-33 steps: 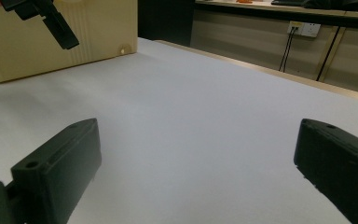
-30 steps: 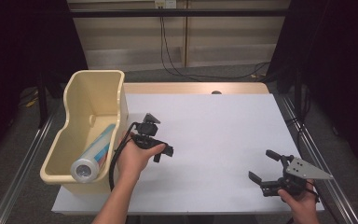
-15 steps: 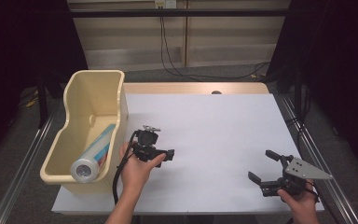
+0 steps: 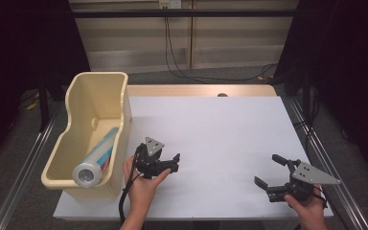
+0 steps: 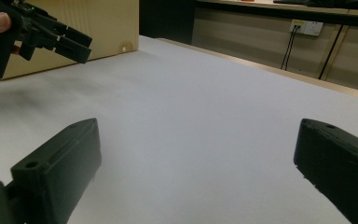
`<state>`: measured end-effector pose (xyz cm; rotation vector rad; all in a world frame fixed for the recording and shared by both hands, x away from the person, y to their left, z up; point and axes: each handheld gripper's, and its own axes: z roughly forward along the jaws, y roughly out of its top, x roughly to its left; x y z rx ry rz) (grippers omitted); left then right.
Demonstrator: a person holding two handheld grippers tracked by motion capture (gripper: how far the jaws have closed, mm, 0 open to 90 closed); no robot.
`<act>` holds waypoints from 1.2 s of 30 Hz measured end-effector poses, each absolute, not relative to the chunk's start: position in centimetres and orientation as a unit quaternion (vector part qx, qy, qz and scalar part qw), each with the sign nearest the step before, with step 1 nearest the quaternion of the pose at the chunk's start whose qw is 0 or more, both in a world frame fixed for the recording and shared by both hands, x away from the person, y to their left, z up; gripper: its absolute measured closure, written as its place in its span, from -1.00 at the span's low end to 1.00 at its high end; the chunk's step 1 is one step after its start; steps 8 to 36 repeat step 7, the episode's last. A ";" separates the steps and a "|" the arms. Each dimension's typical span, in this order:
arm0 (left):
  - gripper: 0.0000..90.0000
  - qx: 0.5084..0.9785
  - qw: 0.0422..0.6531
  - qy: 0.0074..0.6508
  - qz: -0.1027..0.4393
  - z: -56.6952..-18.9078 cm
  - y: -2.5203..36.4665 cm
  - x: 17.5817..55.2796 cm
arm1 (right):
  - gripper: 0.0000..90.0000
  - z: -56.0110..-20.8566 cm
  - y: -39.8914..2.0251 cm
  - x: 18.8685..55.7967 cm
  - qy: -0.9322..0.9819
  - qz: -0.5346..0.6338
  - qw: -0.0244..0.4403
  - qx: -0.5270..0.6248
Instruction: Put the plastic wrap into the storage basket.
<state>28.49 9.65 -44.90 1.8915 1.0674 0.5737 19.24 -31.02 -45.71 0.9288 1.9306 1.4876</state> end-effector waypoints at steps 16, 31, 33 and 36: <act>-0.75 0.738 0.465 0.416 0.256 -45.2 10.0 27.8 | -0.99 -45.8 -30.8 19.3 0.716 0.549 0.263 0.342; -0.75 0.738 0.465 0.416 0.256 -45.2 10.0 27.8 | -0.99 -45.8 -30.8 19.3 0.716 0.549 0.263 0.342; -0.75 0.738 0.465 0.416 0.256 -45.2 10.0 27.8 | -0.99 -45.8 -30.8 19.3 0.716 0.549 0.263 0.342; -0.75 0.738 0.465 0.416 0.256 -45.2 10.0 27.8 | -0.99 -45.8 -30.8 19.3 0.716 0.549 0.263 0.342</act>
